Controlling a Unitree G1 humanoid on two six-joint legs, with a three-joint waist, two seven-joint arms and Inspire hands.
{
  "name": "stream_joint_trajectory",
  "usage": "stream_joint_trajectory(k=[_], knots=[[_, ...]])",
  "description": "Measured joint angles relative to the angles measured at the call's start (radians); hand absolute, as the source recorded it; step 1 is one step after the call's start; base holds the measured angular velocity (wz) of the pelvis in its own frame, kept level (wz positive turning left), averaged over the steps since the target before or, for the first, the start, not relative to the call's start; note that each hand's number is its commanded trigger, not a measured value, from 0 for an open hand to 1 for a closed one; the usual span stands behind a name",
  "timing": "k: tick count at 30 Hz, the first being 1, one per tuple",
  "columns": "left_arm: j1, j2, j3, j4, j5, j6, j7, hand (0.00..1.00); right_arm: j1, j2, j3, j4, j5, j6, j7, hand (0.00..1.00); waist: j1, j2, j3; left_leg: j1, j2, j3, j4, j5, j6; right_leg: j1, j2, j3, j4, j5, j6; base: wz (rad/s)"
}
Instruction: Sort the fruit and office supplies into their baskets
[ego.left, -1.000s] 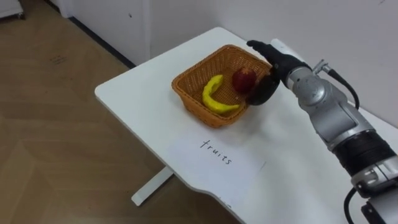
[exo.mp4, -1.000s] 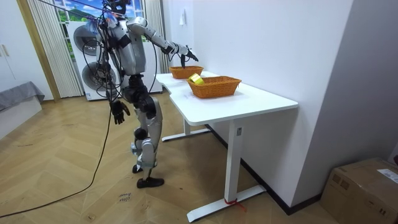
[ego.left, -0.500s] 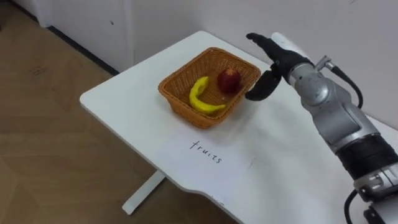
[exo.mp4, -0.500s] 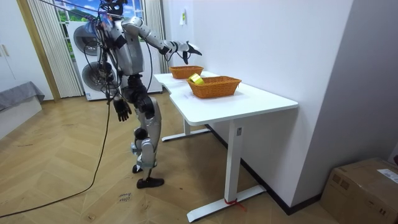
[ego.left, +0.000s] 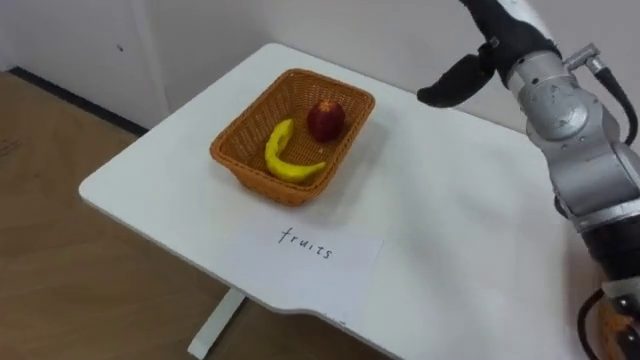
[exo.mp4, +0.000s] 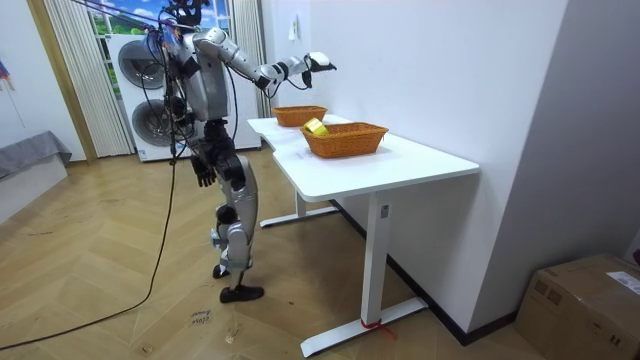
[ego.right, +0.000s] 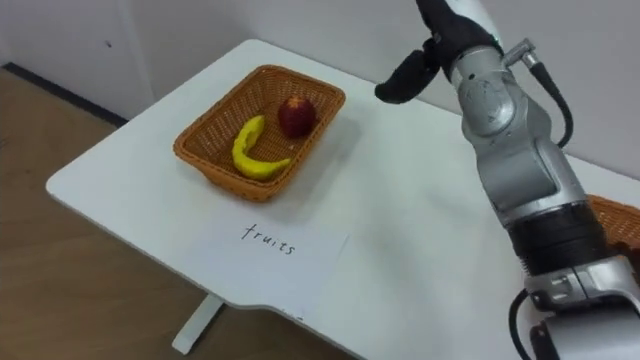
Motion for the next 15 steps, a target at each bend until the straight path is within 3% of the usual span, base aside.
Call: stream_joint_trajectory(k=[5, 11, 12, 15], knots=[[-0.007, -0.007, 0.017, -0.006, -0.012, -0.023, 0.009, 0.00, 0.058, -0.001, -0.126, -0.078, 0.147, -0.001, -0.012, 0.00, -0.036, -0.021, 0.0042, 0.004, 0.003, 0.019, 0.000, -0.003, 0.003, 0.000, 0.002, 0.011, -0.004, 0.001, 0.002, -0.08], [0.001, -0.008, 0.016, -0.007, -0.062, -0.053, -0.003, 0.00, 0.097, -0.003, -0.251, -0.120, 0.396, -0.002, -0.048, 0.00, -0.092, -0.016, 0.0113, 0.015, 0.005, 0.052, -0.001, -0.012, 0.012, -0.004, 0.006, 0.060, -0.004, 0.007, 0.010, -0.19], [0.003, -0.009, 0.016, -0.008, -0.063, -0.064, -0.012, 0.00, 0.112, -0.004, -0.276, -0.147, 0.416, -0.010, -0.065, 0.00, -0.097, -0.010, 0.0148, 0.015, 0.007, 0.061, -0.001, -0.013, 0.014, -0.008, 0.006, 0.063, -0.004, 0.010, 0.010, -0.21], [0.014, -0.009, 0.015, -0.018, -0.072, -0.082, -0.028, 0.00, 0.176, -0.004, -0.325, -0.197, 0.487, -0.065, -0.103, 0.00, -0.120, -0.003, 0.0135, 0.020, 0.013, 0.088, 0.000, -0.020, 0.018, -0.011, 0.009, 0.076, -0.007, 0.017, 0.011, -0.23]])
